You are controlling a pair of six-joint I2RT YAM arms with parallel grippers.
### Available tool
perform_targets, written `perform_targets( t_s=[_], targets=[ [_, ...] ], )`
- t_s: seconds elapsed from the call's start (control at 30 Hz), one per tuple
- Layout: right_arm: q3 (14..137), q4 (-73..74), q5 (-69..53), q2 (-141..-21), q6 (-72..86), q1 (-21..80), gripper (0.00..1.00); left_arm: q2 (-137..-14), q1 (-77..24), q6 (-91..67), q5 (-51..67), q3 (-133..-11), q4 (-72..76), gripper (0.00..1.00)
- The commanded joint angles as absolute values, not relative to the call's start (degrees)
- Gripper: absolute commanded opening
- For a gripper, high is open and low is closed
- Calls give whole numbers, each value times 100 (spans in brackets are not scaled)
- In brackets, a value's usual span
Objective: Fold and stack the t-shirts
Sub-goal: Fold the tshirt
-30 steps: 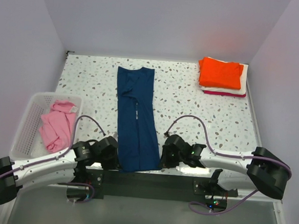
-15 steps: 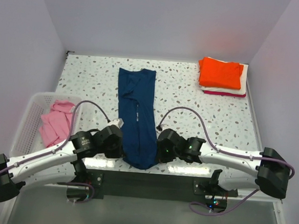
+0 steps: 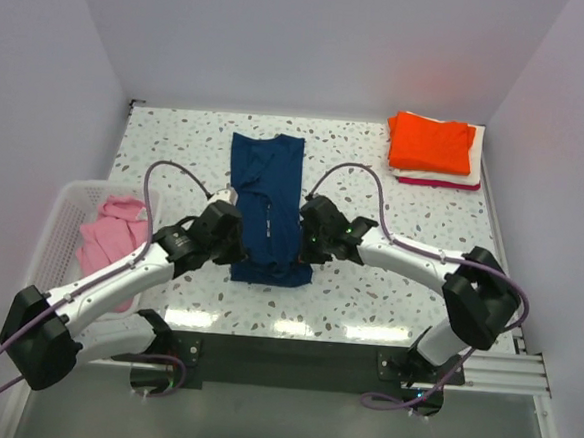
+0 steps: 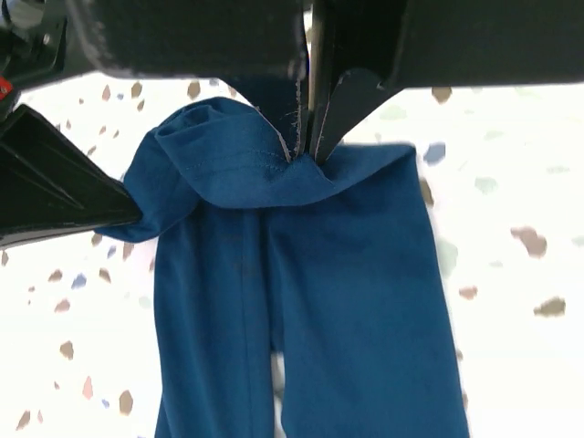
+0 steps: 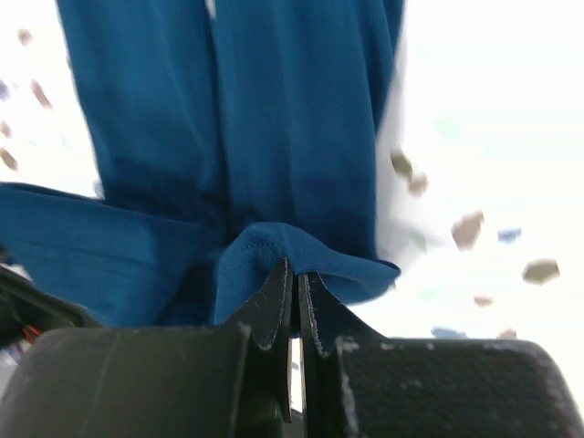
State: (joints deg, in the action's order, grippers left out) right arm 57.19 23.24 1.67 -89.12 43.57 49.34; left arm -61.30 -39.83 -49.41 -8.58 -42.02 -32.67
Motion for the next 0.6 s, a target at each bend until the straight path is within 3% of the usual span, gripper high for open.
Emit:
perform_targets(
  t_s=[0.0,0.57],
  targets=[
    [6389,2118,35,-9192,4210,4668,0,-6476,-3588,-4693,-1028,-4544,-2470,0],
    [8384,2214,-729,-10827,4087,3481,0,-8506,-2180,-4606,-677,-5641,-1617,0]
  ],
)
